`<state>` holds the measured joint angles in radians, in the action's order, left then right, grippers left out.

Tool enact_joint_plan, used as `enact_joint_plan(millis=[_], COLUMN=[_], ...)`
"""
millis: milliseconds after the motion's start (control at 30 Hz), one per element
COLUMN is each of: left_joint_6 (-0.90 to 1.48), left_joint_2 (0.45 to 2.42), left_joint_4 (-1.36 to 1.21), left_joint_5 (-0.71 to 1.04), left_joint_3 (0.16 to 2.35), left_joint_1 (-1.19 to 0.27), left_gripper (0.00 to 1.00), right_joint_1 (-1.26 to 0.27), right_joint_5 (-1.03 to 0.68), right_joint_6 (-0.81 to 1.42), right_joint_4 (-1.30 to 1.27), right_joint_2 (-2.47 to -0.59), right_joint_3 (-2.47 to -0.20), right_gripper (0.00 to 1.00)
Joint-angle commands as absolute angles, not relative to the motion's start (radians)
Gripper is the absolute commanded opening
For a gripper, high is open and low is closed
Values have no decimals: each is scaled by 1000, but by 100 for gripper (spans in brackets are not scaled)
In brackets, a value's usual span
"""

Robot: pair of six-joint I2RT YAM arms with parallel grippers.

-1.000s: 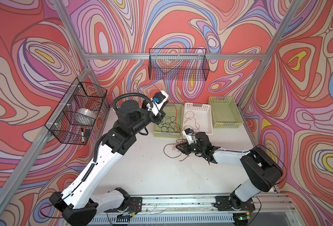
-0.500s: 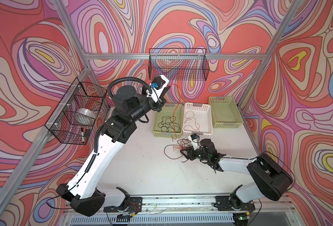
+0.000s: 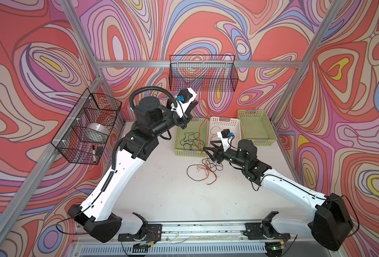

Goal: Untangle the cables

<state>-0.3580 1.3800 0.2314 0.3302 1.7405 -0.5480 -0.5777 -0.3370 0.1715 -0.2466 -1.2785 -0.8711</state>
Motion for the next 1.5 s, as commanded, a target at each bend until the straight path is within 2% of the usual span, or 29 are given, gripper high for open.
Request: enact_joint_plan(millis=[0, 100, 167, 200, 267, 300, 367, 433, 600, 833, 1000, 1067, 1167, 1300, 1400, 1467], left_joint_6=[-321, -286, -271, -266, -261, -262, -270, -266, -142, -27, 51, 81, 118, 142, 146, 138], left_joint_2=[1395, 1404, 1407, 1405, 1402, 1401, 1401, 1398, 1413, 1433, 1471, 1482, 1501, 1514, 1507, 1496], left_joint_4=[201, 188, 181, 176, 165, 164, 174, 171, 134, 22, -57, -101, -151, -174, -189, -184], left_joint_5=[375, 408, 419, 418, 409, 403, 389, 399, 471, 505, 538, 551, 586, 600, 593, 583], left_joint_3=[1767, 1764, 1762, 1757, 1744, 1739, 1732, 1710, 1623, 1427, 1326, 1288, 1243, 1208, 1178, 1162], left_joint_1=[-542, -542, -542, -542, -541, -542, -543, -535, -457, -438, -434, -434, -434, -434, -435, -434], left_gripper=[0, 0, 0, 0, 0, 0, 0, 0, 0, 0, 9, 14, 32, 51, 58, 59], right_joint_1=[-583, -583, -584, -583, -584, -584, -583, -583, -581, -552, -505, -463, -405, -346, -299, -276], right_joint_5=[-302, -344, -383, -392, -375, -361, -334, -312, -218, -138, -51, -52, -75, -110, -118, -79], right_joint_6=[152, 178, 210, 216, 222, 219, 220, 218, 223, 204, 234, 267, 281, 275, 270, 250], right_joint_4=[-203, -225, -266, -276, -280, -281, -278, -270, -262, -238, -286, -309, -320, -284, -259, -200], right_joint_2=[-1348, -1393, -1405, -1408, -1401, -1393, -1370, -1353, -1294, -1234, -1215, -1227, -1259, -1309, -1344, -1372], right_joint_3=[-914, -937, -934, -932, -927, -924, -918, -917, -911, -966, -991, -1013, -1074, -1190, -1266, -1326], right_gripper=[66, 63, 56, 49, 24, 17, 6, 0, 0, 0, 0, 0, 0, 0, 0, 0])
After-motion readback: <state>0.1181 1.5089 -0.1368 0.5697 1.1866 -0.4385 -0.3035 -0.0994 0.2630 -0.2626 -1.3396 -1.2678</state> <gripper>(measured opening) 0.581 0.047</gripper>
